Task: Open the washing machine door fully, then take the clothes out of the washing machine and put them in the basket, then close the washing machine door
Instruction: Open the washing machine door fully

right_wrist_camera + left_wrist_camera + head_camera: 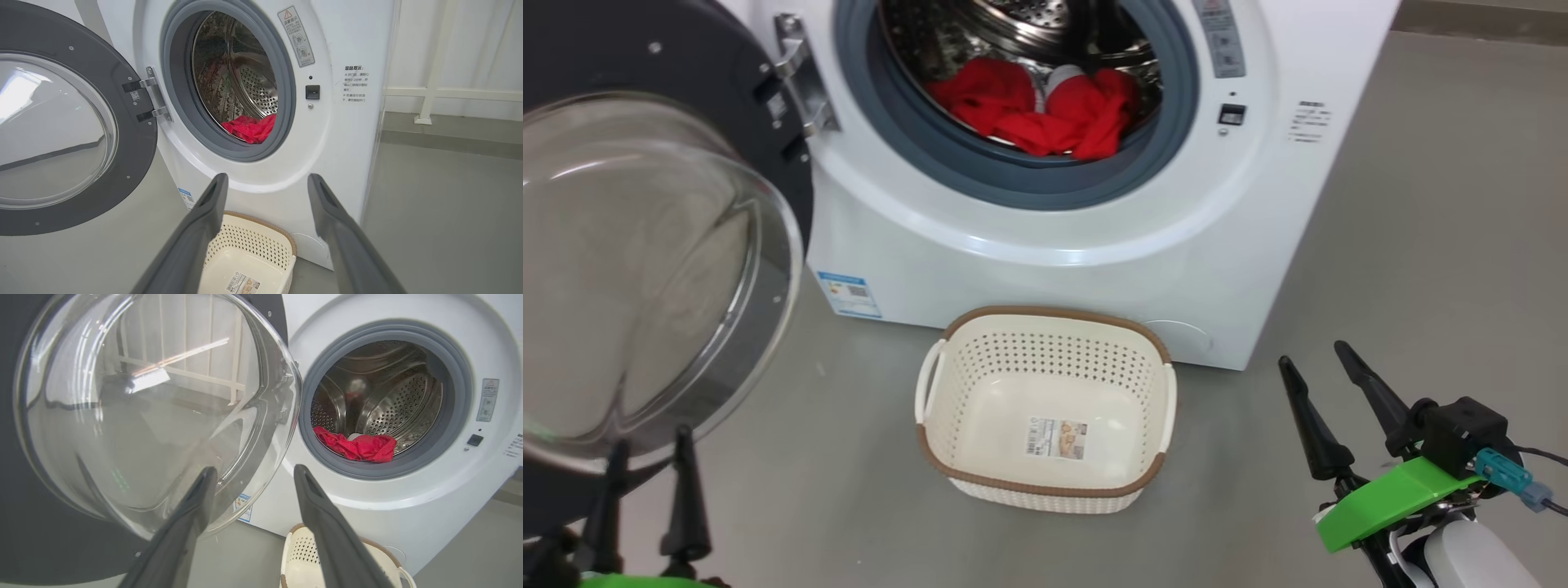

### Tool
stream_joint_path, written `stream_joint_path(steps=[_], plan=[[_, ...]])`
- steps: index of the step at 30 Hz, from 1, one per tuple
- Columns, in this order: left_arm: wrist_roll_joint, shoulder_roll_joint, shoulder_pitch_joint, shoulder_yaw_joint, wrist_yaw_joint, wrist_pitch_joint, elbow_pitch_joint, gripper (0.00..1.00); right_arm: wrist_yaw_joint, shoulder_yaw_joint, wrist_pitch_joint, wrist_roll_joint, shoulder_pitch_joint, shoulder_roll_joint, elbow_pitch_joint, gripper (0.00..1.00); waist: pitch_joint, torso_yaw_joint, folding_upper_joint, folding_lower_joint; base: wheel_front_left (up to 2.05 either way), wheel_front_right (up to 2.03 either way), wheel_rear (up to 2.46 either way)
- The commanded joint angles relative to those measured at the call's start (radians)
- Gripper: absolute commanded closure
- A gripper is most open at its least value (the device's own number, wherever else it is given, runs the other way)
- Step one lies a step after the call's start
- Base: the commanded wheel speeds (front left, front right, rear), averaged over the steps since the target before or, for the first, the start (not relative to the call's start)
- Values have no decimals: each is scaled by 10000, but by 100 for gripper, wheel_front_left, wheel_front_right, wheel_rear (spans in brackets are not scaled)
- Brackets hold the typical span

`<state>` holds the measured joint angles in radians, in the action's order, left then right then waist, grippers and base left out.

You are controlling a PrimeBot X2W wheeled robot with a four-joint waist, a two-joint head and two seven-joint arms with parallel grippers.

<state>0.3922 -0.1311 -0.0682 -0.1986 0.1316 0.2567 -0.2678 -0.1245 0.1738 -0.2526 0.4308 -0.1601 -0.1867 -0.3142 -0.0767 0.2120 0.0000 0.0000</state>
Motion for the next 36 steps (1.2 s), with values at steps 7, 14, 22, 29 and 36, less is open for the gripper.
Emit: stream_joint_path(steps=[7, 14, 22, 29, 36], plan=[[254, -483, 190, 568, -10, 51, 744, 0, -62, -78, -92, -54, 82, 54, 398, 0, -29, -962, 0, 0, 0, 0, 0], [311, -656, 337, 1187, -10, 51, 1147, 0, -62, -399, -92, -59, 215, 135, 541, 0, -135, -1782, 0, 0, 0, 0, 0], [474, -588, 556, 1604, -10, 51, 1485, 0, -62, -789, -92, -64, 453, 182, 707, 0, -205, -2546, 0, 0, 0, 0, 0], [569, -472, 654, 1783, -10, 51, 1648, 0, -62, -941, -92, -63, 530, 177, 815, 0, -245, -3038, 0, 0, 0, 0, 0], [644, -473, 604, 1843, -10, 51, 1688, 0, -62, -1121, -92, -91, 604, 231, 899, 0, -274, -3125, 0, 0, 0, 0, 0]])
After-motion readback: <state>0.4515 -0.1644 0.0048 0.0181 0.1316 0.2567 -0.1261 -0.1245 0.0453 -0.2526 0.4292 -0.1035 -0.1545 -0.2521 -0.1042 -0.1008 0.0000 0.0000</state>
